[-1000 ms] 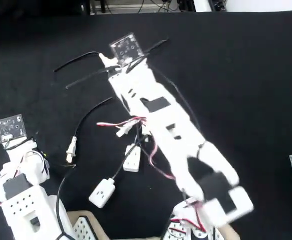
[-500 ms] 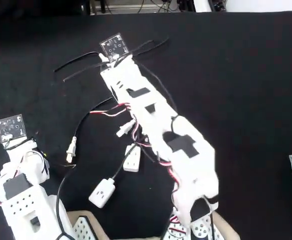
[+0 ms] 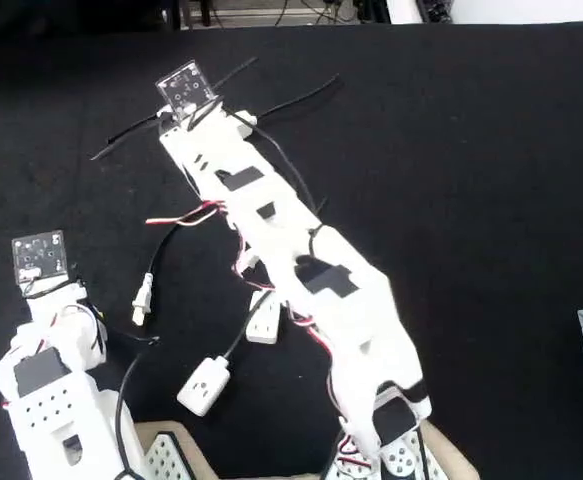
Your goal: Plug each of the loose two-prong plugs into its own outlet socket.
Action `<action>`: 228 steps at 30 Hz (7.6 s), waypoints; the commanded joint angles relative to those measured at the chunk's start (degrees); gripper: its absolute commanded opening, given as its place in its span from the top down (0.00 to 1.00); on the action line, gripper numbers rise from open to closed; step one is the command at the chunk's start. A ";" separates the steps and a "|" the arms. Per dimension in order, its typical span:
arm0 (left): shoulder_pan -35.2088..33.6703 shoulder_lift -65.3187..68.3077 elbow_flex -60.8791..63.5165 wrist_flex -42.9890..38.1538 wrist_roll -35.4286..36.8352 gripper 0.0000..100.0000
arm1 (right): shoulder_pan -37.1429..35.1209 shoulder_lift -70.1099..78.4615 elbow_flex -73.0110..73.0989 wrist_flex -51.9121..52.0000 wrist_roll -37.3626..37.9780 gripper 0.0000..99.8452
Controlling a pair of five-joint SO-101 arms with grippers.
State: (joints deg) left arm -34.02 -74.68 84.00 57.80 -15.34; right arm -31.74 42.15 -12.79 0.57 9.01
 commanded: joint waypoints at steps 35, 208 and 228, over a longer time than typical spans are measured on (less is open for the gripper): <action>0.66 -0.44 -0.22 -0.97 -0.79 0.86 | -0.18 -31.08 -30.20 95.65 0.44 0.89; 0.92 -0.44 -0.04 -0.62 -0.88 0.86 | 34.99 -47.34 43.21 69.71 9.85 0.84; 0.92 -0.44 -0.04 -0.62 -0.88 0.86 | 37.45 -27.74 28.26 79.74 5.80 0.95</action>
State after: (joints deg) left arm -33.49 -74.68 84.26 57.80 -15.87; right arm 5.19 14.55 18.07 79.96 15.43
